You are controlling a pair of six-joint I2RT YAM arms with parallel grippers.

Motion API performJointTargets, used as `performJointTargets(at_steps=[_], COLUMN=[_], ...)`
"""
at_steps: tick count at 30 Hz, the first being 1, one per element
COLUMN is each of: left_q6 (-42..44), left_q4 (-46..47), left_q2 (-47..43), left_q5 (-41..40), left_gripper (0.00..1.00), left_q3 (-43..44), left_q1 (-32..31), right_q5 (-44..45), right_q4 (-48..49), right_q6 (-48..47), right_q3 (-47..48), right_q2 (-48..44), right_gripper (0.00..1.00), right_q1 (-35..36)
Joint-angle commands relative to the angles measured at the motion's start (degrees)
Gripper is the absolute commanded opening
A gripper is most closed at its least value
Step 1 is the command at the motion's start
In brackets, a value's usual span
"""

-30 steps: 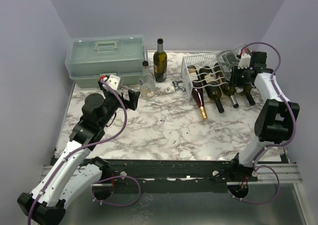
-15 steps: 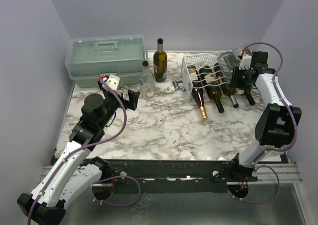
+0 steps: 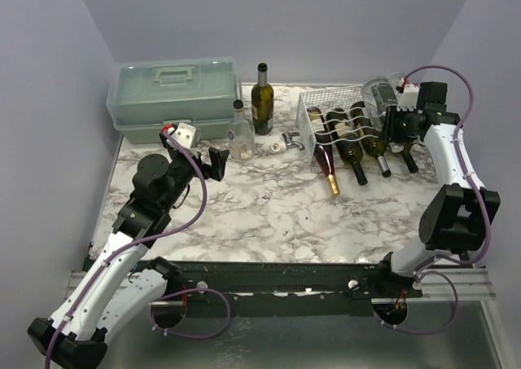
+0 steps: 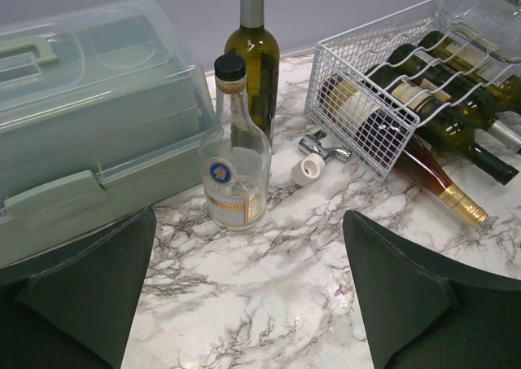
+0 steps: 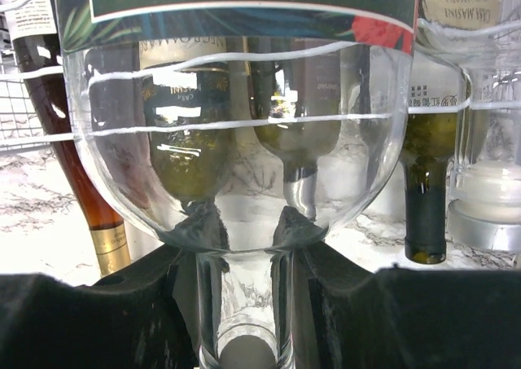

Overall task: Take the wine bottle off the wine rack
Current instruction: Pick up the wine bottle from the wine rack, then place the wine bottle at the center of the board.

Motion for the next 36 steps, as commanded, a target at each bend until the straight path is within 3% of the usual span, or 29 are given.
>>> performJointTargets(at_steps=[1, 24, 30, 36], left_q6=[0.33, 0.42, 0.59, 0.90], left_q4=[1.12, 1.17, 1.17, 1.14], left_q2=[-0.83, -0.45, -0.14, 0.23], left_q5=[0.48, 0.14, -0.25, -0.79], left_gripper=[0.99, 0.99, 0.99, 0.99], left_q3=[-0.83, -0.91, -1.00, -1.09], left_q1=[0.33, 0.32, 0.33, 0.33], right_q5=[-4.46, -18.46, -19.06, -14.41], right_q4=[6.54, -12.20, -22.83, -30.33], right_q6=[-1.62, -13.02, -19.97, -27.44], right_q3=[3.48, 16.24, 25.85, 32.93], right_q2=[-5.52, -7.45, -3.92, -2.30], right_gripper=[0.00, 0.00, 0.00, 0.00], right_q1=[-0.16, 0.01, 1.85, 8.31])
